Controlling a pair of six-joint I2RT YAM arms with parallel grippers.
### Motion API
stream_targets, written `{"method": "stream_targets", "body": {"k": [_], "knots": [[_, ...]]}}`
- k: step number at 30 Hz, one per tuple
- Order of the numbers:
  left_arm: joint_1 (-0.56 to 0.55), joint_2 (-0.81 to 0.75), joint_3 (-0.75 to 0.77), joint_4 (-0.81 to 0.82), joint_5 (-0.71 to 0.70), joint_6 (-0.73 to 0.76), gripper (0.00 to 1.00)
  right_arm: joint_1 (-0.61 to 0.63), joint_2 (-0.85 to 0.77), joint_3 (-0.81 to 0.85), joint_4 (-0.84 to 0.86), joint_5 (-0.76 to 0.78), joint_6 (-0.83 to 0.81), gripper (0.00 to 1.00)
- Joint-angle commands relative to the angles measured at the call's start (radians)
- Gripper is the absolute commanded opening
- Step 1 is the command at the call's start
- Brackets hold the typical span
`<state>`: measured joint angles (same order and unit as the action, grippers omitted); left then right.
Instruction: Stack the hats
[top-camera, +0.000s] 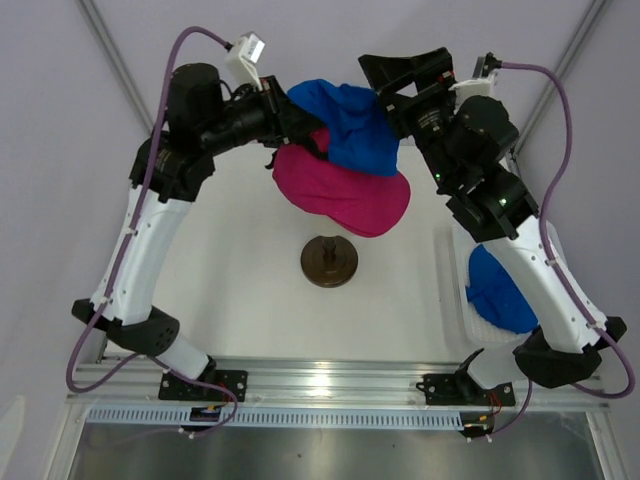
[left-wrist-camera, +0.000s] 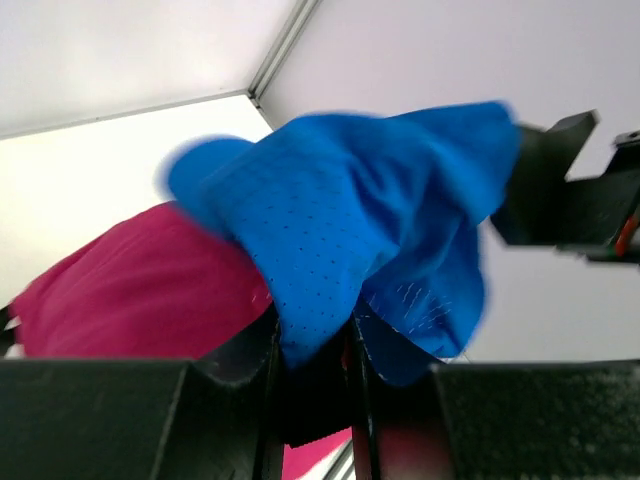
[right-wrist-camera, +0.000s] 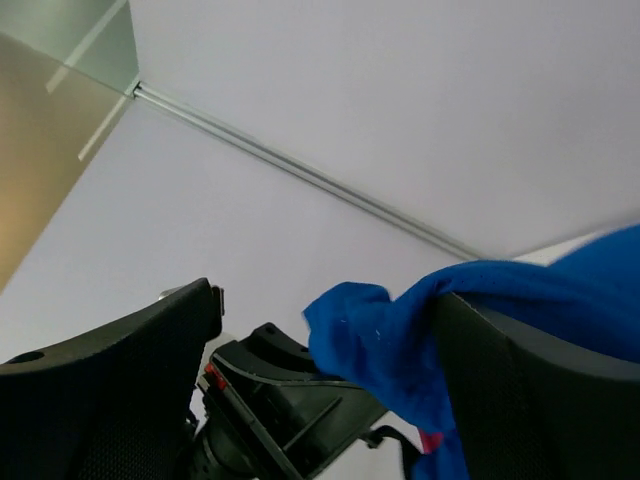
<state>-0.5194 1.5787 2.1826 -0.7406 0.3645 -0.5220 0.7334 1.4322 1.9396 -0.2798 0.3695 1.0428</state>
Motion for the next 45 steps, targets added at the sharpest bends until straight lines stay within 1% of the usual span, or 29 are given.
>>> {"method": "stream_targets", "body": {"k": [1, 5, 7, 9, 10, 12, 13, 14, 16, 17, 18, 20, 23, 25, 27, 28, 30, 31, 32, 33, 34, 35, 37, 41, 45], "knots": [[0.061, -0.089, -0.01, 0.009, 0.154, 0.005, 0.01, 0.004, -0.075, 0.09, -0.025, -0.003, -0.248, 0.91], [0.082, -0.095, -0.007, -0.026, 0.223, 0.022, 0.01, 0.003, -0.122, 0.09, -0.062, 0.02, -0.392, 0.92], [0.087, -0.088, -0.009, -0.057, 0.244, 0.039, 0.01, -0.008, -0.127, 0.114, -0.12, 0.029, -0.444, 0.92], [0.093, -0.075, -0.003, -0.083, 0.238, 0.054, 0.01, -0.032, -0.13, 0.128, -0.159, -0.021, -0.483, 0.95], [0.097, -0.059, -0.001, -0.113, 0.232, 0.06, 0.01, -0.107, -0.13, 0.128, -0.166, -0.17, -0.466, 0.96], [0.104, -0.048, -0.009, -0.12, 0.22, 0.059, 0.01, -0.191, -0.115, 0.104, -0.132, -0.387, -0.358, 0.94], [0.105, -0.045, -0.014, -0.109, 0.209, 0.054, 0.01, -0.221, -0.102, 0.099, -0.119, -0.55, -0.315, 0.92], [0.105, -0.042, -0.035, -0.1, 0.2, 0.051, 0.01, -0.238, -0.086, 0.102, -0.118, -0.587, -0.275, 0.91], [0.11, -0.037, -0.043, -0.082, 0.2, 0.042, 0.01, -0.235, -0.041, 0.13, -0.16, -0.603, -0.286, 0.9], [0.113, -0.028, -0.038, -0.08, 0.198, 0.042, 0.01, -0.242, -0.029, 0.146, -0.191, -0.575, -0.299, 0.91], [0.124, -0.023, -0.029, -0.083, 0.198, 0.039, 0.01, -0.246, -0.018, 0.166, -0.266, -0.555, -0.337, 0.91], [0.137, -0.01, -0.003, -0.103, 0.2, 0.04, 0.01, -0.255, -0.006, 0.196, -0.32, -0.511, -0.386, 0.91], [0.176, 0.012, 0.058, -0.131, 0.202, 0.05, 0.01, -0.279, -0.039, 0.148, -0.381, -0.428, -0.458, 0.94], [0.203, 0.032, 0.117, -0.167, 0.192, 0.066, 0.01, -0.343, -0.068, 0.092, -0.389, -0.429, -0.464, 0.96], [0.229, 0.049, 0.153, -0.203, 0.198, 0.08, 0.01, -0.408, -0.121, -0.019, -0.357, -0.48, -0.449, 0.96], [0.234, 0.062, 0.17, -0.21, 0.208, 0.095, 0.01, -0.484, -0.136, -0.056, -0.342, -0.557, -0.423, 0.96], [0.239, 0.072, 0.183, -0.226, 0.215, 0.112, 0.01, -0.558, -0.165, -0.149, -0.3, -0.641, -0.396, 0.95], [0.239, 0.079, 0.183, -0.239, 0.223, 0.134, 0.01, -0.613, -0.17, -0.177, -0.283, -0.728, -0.386, 0.95], [0.239, 0.081, 0.184, -0.247, 0.223, 0.143, 0.01, -0.63, -0.173, -0.204, -0.266, -0.769, -0.363, 0.95], [0.239, 0.086, 0.181, -0.252, 0.225, 0.16, 0.01, -0.647, -0.174, -0.258, -0.215, -0.817, -0.354, 0.95], [0.239, 0.093, 0.178, -0.27, 0.226, 0.168, 0.01, -0.66, -0.174, -0.287, -0.176, -0.908, -0.343, 0.95], [0.239, 0.098, 0.18, -0.279, 0.218, 0.175, 0.01, -0.66, -0.173, -0.31, -0.114, -0.941, -0.331, 0.94], [0.239, 0.101, 0.174, -0.299, 0.212, 0.194, 0.01, -0.661, -0.159, -0.355, -0.069, -1.0, -0.325, 0.94], [0.239, 0.089, 0.12, -0.293, 0.205, 0.206, 0.01, -0.661, -0.125, -0.384, 0.029, -1.049, -0.303, 0.95], [0.239, 0.075, 0.082, -0.275, 0.194, 0.206, 0.01, -0.651, -0.093, -0.409, 0.076, -1.07, -0.258, 0.94]]}}
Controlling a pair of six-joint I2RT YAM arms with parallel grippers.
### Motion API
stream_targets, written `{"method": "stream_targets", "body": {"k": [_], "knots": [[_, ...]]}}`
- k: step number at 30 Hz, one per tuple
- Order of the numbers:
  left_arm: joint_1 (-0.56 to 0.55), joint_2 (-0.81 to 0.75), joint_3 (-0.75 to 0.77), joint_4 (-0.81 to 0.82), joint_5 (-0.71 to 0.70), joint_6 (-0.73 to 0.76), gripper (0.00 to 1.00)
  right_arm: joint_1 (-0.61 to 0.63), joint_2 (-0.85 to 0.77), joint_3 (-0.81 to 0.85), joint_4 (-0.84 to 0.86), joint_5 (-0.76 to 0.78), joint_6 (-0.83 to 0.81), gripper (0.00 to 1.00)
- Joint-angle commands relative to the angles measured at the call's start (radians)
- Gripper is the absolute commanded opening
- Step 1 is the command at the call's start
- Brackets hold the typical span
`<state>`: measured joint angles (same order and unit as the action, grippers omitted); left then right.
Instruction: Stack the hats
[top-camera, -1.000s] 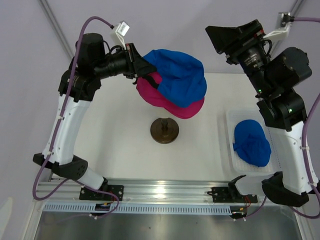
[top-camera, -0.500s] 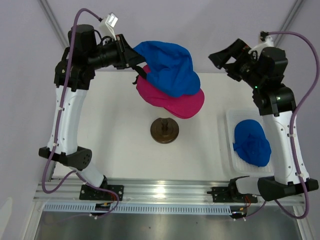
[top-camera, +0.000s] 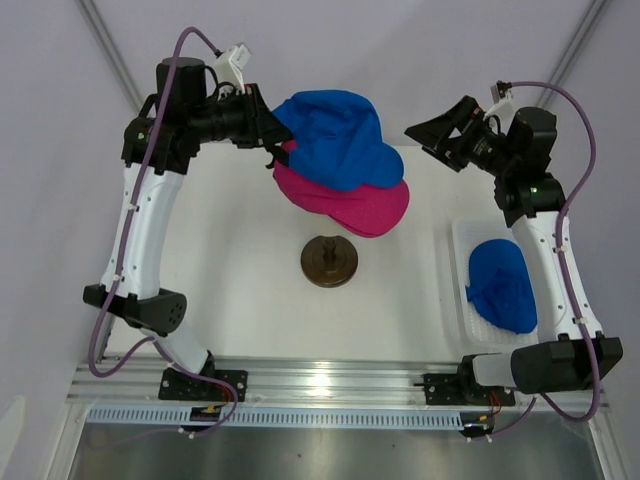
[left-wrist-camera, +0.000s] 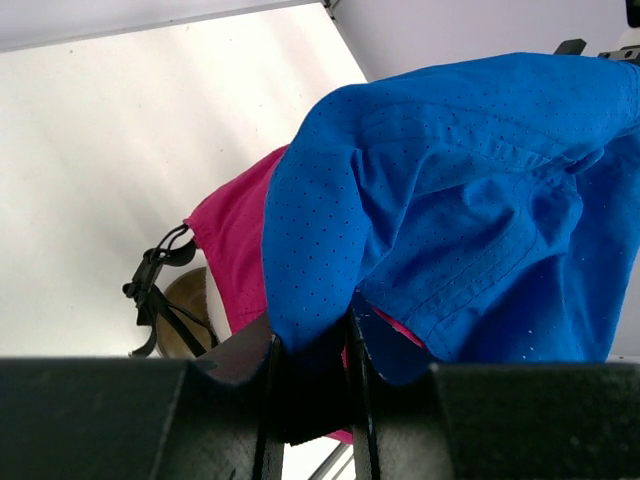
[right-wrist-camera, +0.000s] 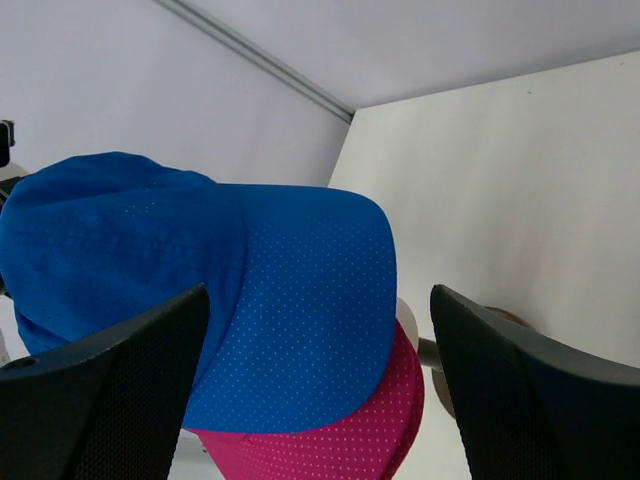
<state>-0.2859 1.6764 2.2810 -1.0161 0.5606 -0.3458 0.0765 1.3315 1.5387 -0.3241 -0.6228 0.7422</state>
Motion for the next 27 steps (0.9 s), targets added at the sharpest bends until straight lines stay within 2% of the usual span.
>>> {"method": "stream_targets", "body": {"k": [1, 11, 21, 27], "knots": [[0.005, -0.023, -0.018, 0.004, -0.001, 0.028, 0.01, 0.008, 0.015, -0.024, 0.126, -0.08, 0.052, 0.94], [0.004, -0.023, -0.037, 0.033, -0.002, 0.011, 0.01, 0.051, 0.018, -0.118, 0.16, -0.06, 0.144, 0.85], [0.004, -0.055, -0.097, 0.063, -0.008, 0.014, 0.01, 0.077, 0.04, -0.112, 0.174, -0.077, 0.187, 0.76], [0.005, -0.07, -0.127, 0.085, -0.01, 0.013, 0.01, 0.083, 0.025, -0.106, 0.07, -0.074, 0.152, 0.74]]}}
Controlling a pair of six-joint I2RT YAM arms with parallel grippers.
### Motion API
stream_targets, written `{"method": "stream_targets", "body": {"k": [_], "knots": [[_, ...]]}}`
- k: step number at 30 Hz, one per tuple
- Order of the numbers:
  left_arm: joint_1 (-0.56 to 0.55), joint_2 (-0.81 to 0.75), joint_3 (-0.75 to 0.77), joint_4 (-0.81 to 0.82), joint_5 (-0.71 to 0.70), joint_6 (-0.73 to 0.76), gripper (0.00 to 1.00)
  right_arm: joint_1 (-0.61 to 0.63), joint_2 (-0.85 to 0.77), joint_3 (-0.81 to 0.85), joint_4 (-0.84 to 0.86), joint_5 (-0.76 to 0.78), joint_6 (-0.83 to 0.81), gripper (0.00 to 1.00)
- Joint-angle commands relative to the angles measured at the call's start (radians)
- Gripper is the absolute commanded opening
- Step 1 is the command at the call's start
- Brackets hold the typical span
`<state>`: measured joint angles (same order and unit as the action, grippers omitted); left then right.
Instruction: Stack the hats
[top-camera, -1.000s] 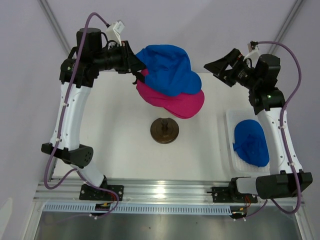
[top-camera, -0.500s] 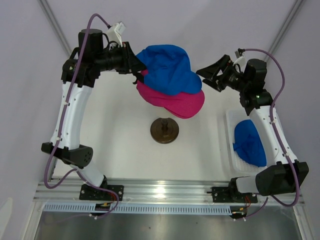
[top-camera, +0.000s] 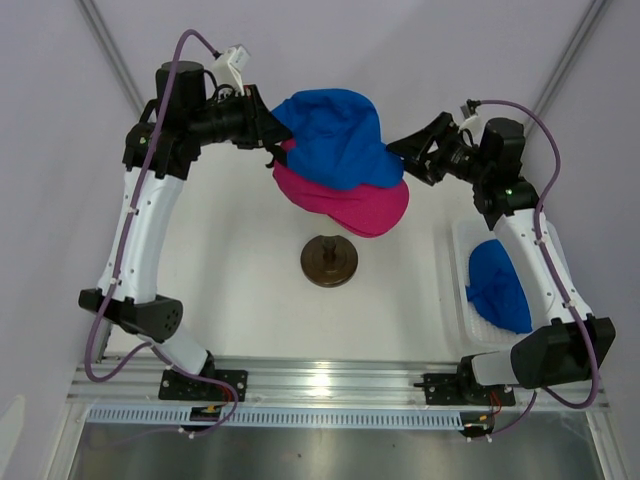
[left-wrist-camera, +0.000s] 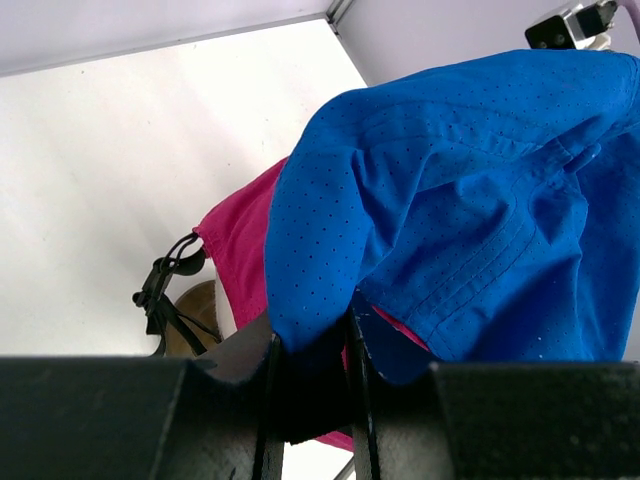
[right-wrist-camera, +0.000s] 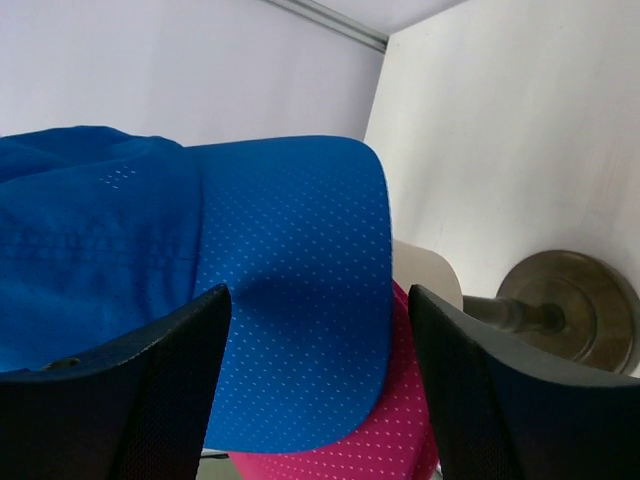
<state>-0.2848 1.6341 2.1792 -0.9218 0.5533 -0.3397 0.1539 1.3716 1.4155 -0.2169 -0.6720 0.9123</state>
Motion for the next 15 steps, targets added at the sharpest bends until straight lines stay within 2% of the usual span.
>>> {"method": "stream_targets", "body": {"k": [1, 7, 13, 15], "knots": [[0.003, -0.031, -0.033, -0.006, -0.003, 0.007, 0.01, 0.006, -0.022, 0.016, -0.064, -0.024, -0.02, 0.74], [0.003, -0.048, -0.067, 0.023, 0.002, -0.002, 0.01, -0.013, -0.081, -0.047, 0.009, -0.058, 0.052, 0.73], [0.003, -0.06, -0.085, 0.035, 0.002, -0.004, 0.01, -0.024, -0.095, -0.075, 0.083, -0.097, 0.117, 0.64], [0.003, -0.068, -0.101, 0.044, 0.004, -0.004, 0.01, -0.022, -0.1, -0.076, 0.103, -0.092, 0.137, 0.57]]}}
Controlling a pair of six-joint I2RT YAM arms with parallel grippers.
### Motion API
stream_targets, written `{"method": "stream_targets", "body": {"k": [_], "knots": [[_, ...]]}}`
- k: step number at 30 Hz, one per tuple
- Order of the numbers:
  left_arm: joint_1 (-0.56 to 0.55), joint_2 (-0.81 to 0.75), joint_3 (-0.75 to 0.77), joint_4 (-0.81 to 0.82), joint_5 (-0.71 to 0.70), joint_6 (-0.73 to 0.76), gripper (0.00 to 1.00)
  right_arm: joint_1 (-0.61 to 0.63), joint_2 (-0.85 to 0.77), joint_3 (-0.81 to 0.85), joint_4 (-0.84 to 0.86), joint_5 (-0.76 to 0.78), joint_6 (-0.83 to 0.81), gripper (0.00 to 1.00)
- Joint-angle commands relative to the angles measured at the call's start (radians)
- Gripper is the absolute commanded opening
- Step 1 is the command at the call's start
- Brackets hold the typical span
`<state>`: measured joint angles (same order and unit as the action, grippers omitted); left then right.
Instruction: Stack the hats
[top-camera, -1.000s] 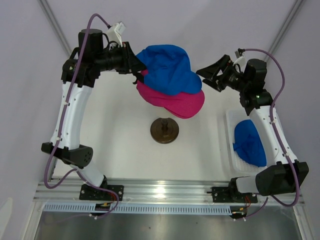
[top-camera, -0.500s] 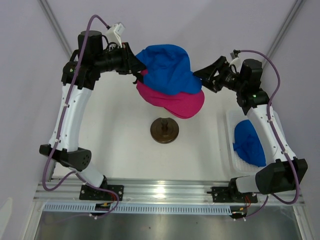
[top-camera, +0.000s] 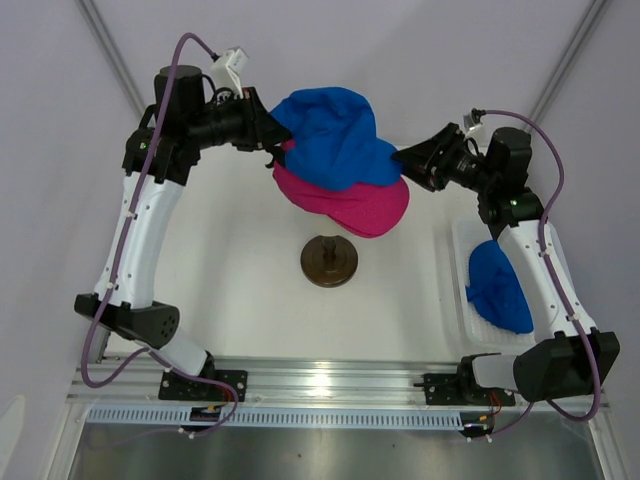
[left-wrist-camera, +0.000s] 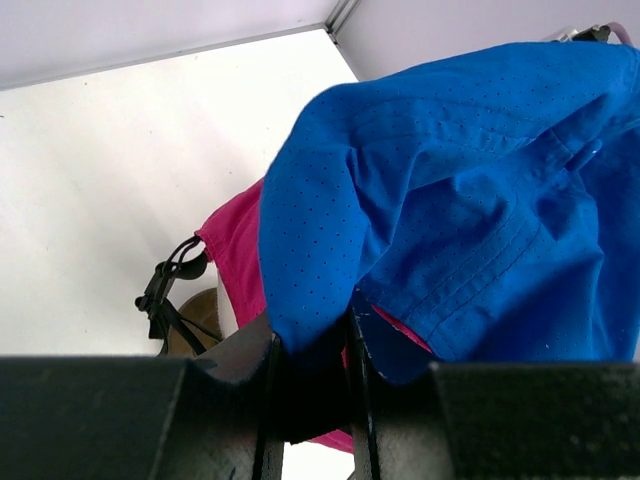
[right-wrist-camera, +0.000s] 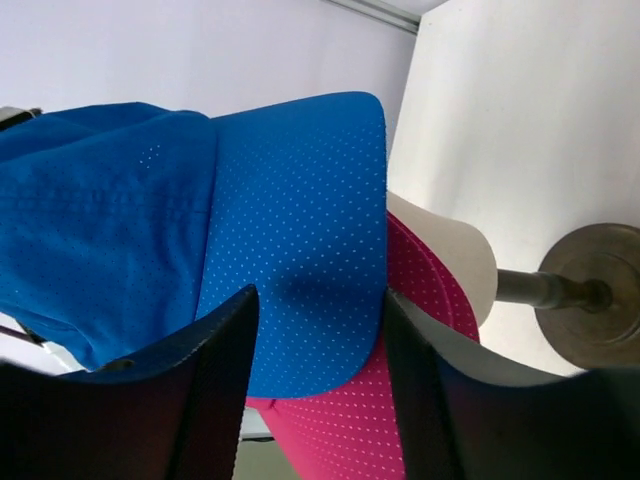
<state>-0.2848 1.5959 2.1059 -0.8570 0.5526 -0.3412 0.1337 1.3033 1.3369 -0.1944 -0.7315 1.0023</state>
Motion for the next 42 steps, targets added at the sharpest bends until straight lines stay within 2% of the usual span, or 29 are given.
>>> {"method": "stream_targets", "body": {"k": [1, 2, 4, 5, 7, 13, 18, 23, 26, 31, 35, 42], "knots": [[0.003, -0.031, -0.03, -0.019, 0.004, -0.004, 0.01, -0.003, -0.033, 0.002, 0.099, -0.032, 0.053, 0.54], [0.003, -0.033, -0.035, -0.017, 0.006, -0.004, 0.01, -0.002, -0.032, 0.004, 0.107, -0.032, 0.059, 0.44], [0.003, -0.034, -0.038, -0.014, 0.004, -0.005, 0.01, -0.002, -0.039, 0.005, 0.122, -0.032, 0.073, 0.31], [0.003, -0.036, -0.044, -0.016, -0.006, -0.005, 0.01, -0.002, -0.041, 0.007, 0.121, -0.025, 0.073, 0.12], [0.003, -0.04, -0.053, -0.013, -0.014, -0.01, 0.01, -0.002, -0.052, 0.015, 0.095, -0.02, 0.055, 0.0], [0.004, -0.051, -0.067, -0.002, -0.037, -0.019, 0.02, -0.002, -0.102, 0.016, 0.084, -0.009, 0.071, 0.0], [0.006, -0.011, 0.034, -0.077, -0.075, 0.005, 0.1, 0.01, -0.189, 0.018, 0.078, 0.059, 0.119, 0.0], [0.027, 0.087, 0.225, -0.169, -0.045, 0.019, 0.11, 0.131, -0.285, -0.018, 0.089, 0.261, 0.199, 0.0], [0.05, 0.117, 0.264, -0.169, 0.028, 0.015, 0.1, 0.21, -0.341, -0.01, 0.044, 0.415, 0.22, 0.0], [0.084, 0.141, 0.278, -0.158, 0.096, 0.007, 0.1, 0.299, -0.427, -0.051, -0.002, 0.592, 0.265, 0.0], [0.09, 0.16, 0.304, -0.159, 0.092, 0.011, 0.1, 0.447, -0.443, -0.077, -0.017, 0.731, 0.222, 0.0], [0.095, 0.199, 0.321, -0.122, 0.03, -0.005, 0.07, 0.595, -0.409, -0.102, -0.045, 0.876, 0.15, 0.0]]}}
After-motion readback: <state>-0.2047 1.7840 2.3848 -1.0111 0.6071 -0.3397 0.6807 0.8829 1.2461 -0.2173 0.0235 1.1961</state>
